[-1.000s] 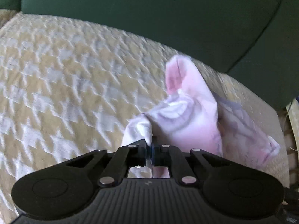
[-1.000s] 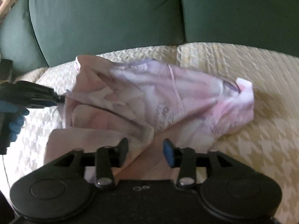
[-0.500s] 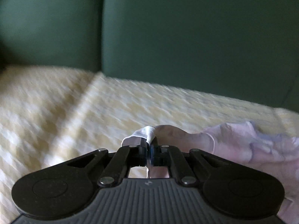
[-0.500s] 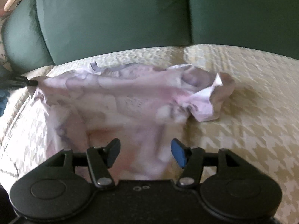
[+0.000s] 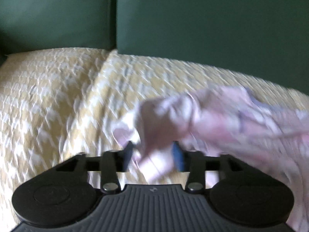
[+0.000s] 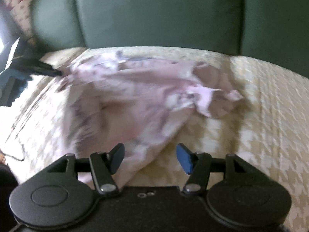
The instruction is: Fold clothes
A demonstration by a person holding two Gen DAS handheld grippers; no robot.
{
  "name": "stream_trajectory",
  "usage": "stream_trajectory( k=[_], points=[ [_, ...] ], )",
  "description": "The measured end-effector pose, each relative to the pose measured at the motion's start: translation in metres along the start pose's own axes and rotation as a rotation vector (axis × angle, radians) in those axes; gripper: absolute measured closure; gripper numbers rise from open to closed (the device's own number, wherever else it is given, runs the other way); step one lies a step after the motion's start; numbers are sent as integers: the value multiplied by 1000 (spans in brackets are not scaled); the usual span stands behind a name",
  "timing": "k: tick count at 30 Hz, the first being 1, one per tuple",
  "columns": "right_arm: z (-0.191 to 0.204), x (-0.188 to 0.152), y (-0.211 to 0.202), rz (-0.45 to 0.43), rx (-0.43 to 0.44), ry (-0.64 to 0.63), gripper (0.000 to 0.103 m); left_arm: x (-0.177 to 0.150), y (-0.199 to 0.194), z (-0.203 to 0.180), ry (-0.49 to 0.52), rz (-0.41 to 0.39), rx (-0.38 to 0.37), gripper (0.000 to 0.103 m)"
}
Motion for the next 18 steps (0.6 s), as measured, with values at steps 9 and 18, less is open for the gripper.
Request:
stream_trajectory(
  k=[9,18],
  points=[
    [99,-14,1,49,97,-258,0,-73,-62,-41,120,-10,-104,39],
    [151,-19,75,123,-55,-393,0,-131,-85,-60,120,36,-185,39]
  ],
)
Point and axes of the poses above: each gripper's, at about its wrist camera, not at the fingertips, and y roughly the way its jaws point, z to its left, x to its top, the point moved 4 cm from there along y, roughly the way its jaws point, and after that the axes turned 2 degrees about y, right-handed, at the moved point
